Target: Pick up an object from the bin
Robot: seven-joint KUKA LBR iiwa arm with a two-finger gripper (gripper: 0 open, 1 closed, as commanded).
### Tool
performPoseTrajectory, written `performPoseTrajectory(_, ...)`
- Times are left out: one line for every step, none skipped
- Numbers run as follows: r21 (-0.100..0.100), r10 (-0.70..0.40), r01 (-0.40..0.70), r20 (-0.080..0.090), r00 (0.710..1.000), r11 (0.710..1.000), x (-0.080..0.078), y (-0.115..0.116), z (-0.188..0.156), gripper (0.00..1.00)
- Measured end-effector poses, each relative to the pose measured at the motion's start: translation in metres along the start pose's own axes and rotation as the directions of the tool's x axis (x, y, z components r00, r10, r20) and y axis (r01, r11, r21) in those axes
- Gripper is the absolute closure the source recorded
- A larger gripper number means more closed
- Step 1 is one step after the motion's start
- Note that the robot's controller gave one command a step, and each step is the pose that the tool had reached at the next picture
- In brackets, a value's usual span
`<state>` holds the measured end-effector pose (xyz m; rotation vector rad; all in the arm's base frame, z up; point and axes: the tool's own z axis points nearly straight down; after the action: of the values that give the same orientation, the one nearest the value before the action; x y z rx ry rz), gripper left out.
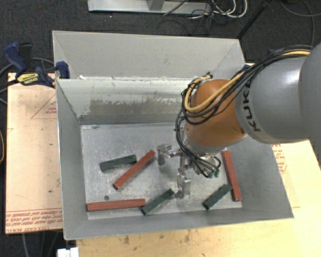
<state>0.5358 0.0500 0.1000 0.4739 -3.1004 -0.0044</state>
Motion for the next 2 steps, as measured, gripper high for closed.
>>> performPoseTrajectory(0.007,-0.048,0.048,0.016,0.999,0.999,0.0485,0.0163,0.0253,0.00)
performPoseTrajectory(0.003,-0.048,0.048,0.007,0.999,0.999,0.0498,0.0173,0.0264,1.00)
